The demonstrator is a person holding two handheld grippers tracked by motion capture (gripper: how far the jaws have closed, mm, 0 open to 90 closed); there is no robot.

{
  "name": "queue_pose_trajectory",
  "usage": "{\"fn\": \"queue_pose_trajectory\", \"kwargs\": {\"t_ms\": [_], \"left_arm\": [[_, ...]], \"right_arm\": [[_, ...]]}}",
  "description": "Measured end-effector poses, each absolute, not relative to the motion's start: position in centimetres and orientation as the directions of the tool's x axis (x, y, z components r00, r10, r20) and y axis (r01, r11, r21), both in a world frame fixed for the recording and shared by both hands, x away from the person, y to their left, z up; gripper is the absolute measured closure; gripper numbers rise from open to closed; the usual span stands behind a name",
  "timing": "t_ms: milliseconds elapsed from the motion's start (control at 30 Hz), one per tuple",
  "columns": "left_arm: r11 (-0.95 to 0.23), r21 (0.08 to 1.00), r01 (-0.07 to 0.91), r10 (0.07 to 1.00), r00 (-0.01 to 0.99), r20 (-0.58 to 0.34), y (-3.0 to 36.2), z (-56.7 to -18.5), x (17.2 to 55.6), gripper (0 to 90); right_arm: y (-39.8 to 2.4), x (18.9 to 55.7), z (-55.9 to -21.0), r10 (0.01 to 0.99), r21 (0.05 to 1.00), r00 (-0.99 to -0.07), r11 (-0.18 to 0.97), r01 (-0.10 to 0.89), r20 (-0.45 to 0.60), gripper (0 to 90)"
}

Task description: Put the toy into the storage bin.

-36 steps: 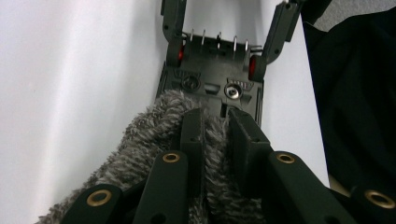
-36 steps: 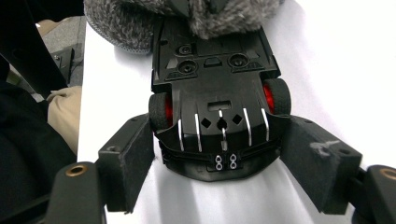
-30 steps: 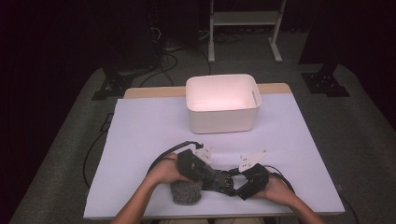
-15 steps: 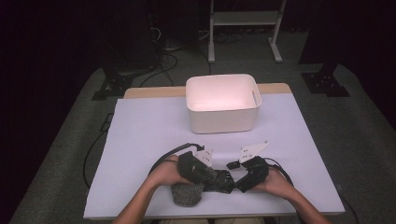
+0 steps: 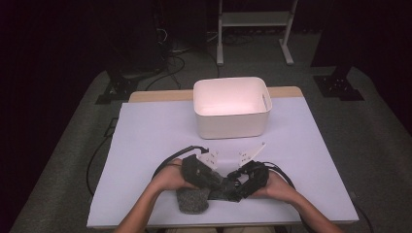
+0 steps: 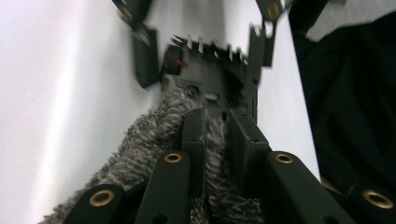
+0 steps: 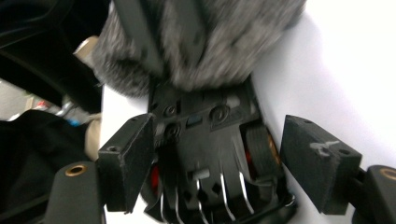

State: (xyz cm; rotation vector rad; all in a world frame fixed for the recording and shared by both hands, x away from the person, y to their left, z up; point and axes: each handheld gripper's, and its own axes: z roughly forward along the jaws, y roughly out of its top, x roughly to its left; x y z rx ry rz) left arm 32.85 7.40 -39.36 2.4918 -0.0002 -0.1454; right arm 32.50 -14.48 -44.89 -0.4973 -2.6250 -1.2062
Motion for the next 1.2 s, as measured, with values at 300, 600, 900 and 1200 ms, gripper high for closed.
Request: {"fn": "queue_pose_trajectory", "kwargs": {"t_ms": [300,600,900,1200], "left_arm": [[-0.794,0.601,0.09,0.02,0.992,-0.122,8.3,-38.9,34.0,74.3],[-0.788,0.602,0.131,0.018,0.982,-0.189,8.4,-39.1,34.8,70.1],[-0.785,0.609,0.116,0.005,0.983,-0.181,8.6,-38.9,34.1,73.1],[-0.772,0.631,0.081,-0.027,0.987,-0.159,9.1,-38.2,32.5,74.2]], "right_arm": [[-14.4,31.7,-44.9,0.212,0.704,-0.938,0.62,0.346,0.273,24.7],[-14.0,29.7,-44.0,0.199,0.731,-0.975,0.65,0.207,0.099,26.1],[-14.0,29.1,-43.7,0.189,0.746,-0.981,0.647,0.16,0.046,29.9],[-13.8,29.3,-43.4,0.169,0.745,-0.98,0.64,0.187,0.101,32.2]]}}
